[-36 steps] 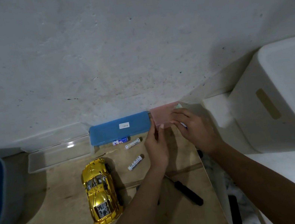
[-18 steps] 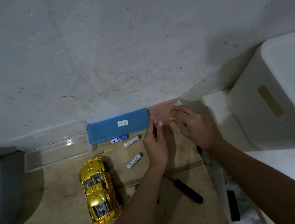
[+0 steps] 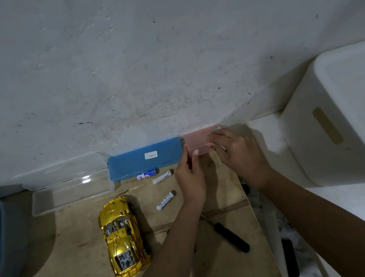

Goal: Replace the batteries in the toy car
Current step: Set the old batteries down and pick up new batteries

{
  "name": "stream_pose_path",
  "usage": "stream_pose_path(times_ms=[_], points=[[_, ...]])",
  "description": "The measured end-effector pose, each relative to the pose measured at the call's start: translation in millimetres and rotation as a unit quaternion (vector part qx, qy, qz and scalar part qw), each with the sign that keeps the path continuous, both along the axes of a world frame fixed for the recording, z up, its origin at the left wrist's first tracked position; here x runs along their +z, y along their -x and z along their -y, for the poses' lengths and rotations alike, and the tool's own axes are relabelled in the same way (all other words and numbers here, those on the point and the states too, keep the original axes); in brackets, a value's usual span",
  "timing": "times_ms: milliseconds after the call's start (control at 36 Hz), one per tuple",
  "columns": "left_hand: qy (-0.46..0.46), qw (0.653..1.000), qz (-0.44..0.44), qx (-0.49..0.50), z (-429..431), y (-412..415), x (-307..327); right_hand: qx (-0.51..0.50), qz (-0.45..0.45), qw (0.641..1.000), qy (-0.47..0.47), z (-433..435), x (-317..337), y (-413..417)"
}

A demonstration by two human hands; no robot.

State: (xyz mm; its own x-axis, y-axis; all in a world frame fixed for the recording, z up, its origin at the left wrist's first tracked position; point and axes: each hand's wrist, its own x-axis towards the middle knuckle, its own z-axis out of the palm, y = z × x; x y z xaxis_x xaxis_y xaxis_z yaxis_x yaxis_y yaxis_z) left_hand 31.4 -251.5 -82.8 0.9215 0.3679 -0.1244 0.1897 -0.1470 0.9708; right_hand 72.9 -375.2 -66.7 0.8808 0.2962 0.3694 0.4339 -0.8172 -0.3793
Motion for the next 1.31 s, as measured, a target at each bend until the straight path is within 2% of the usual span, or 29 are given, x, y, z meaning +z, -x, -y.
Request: stream_pose_path(times_ms=[139, 278, 528, 861, 944, 1056, 1167, 1306], points=[[0.0, 1.0, -0.012, 0.006, 0, -3, 0, -0.004, -0.082, 0.995, -0.048, 3, 1, -10], [-0.008, 1.0, -0.018, -0.006, 0, -4, 3, 0.015, -0.118, 0.991, -0.055, 8, 6, -16], [0.009, 1.0, -0.02, -0.005, 0, -7, 5, 0.005, -0.032, 0.999, 0.028, 3, 9, -16], [0.005, 1.0, -0.02, 0.003, 2, -8, 8, 0.007, -0.023, 1.0, 0.02, -2, 17, -19], [-0.023, 0.999, -0.013, -0.018, 0, -1, 4, -0.015, -0.053, 0.998, -0.022, -8, 25, -29], [0.004, 0.999, -0.009, -0.035, -5, 12, -3, -0.043, -0.121, 0.989, -0.07, -9, 34, -47], [-0.009, 0.999, -0.018, -0.04, -5, 6, -2, -0.038, -0.156, 0.981, -0.105, -3, 32, -45], [-0.02, 0.999, -0.013, -0.033, -2, 5, 5, -0.04, -0.112, 0.982, -0.143, -4, 25, -38]])
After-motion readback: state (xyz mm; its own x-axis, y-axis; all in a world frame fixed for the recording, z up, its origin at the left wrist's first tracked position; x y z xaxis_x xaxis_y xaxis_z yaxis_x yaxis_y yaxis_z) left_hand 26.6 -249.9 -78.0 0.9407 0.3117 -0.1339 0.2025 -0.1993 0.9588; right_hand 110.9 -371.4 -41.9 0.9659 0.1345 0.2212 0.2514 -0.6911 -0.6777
